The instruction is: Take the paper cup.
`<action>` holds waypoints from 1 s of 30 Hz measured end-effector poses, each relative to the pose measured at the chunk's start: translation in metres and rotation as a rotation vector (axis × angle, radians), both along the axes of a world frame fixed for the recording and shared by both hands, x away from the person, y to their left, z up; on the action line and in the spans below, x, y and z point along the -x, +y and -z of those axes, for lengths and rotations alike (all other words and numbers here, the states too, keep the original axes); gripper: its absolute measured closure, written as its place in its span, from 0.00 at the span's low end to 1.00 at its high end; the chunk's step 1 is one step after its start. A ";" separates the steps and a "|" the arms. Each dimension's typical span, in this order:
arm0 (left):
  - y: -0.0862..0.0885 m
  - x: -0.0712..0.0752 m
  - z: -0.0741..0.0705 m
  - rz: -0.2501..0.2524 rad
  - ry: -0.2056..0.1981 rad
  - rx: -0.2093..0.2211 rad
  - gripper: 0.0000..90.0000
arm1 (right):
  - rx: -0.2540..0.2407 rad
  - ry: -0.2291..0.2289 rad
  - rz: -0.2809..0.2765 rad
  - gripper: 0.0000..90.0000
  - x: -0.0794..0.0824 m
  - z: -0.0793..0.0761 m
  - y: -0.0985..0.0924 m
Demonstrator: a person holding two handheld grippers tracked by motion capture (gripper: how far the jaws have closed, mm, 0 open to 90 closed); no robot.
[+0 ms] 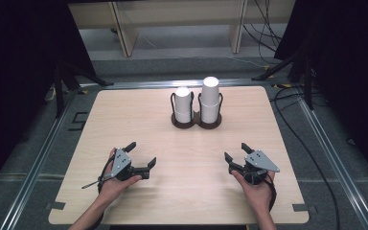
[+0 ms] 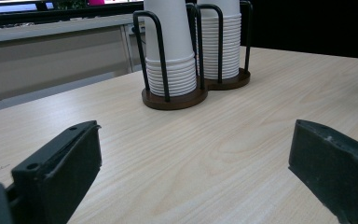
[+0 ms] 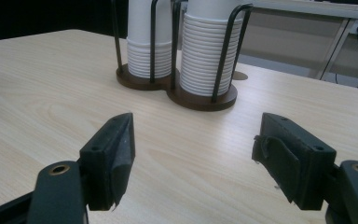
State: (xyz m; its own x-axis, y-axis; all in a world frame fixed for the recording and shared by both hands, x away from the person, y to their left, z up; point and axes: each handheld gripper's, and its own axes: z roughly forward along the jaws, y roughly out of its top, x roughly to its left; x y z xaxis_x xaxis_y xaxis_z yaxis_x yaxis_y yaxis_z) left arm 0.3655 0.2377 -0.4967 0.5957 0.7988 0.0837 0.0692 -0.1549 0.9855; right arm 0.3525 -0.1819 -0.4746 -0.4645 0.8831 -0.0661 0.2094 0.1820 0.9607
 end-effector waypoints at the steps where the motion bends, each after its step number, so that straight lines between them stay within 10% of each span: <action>1: 0.000 0.000 0.000 0.000 0.000 0.000 0.02 | -0.014 -0.002 0.001 0.32 0.000 0.000 0.001; 17: -0.007 -0.011 -0.002 0.037 0.030 0.009 0.00 | -0.014 -0.009 -0.042 0.32 -0.014 -0.012 0.015; 30: -0.036 -0.068 -0.012 0.063 0.025 0.003 0.02 | -0.001 -0.059 -0.094 0.33 -0.052 -0.041 0.046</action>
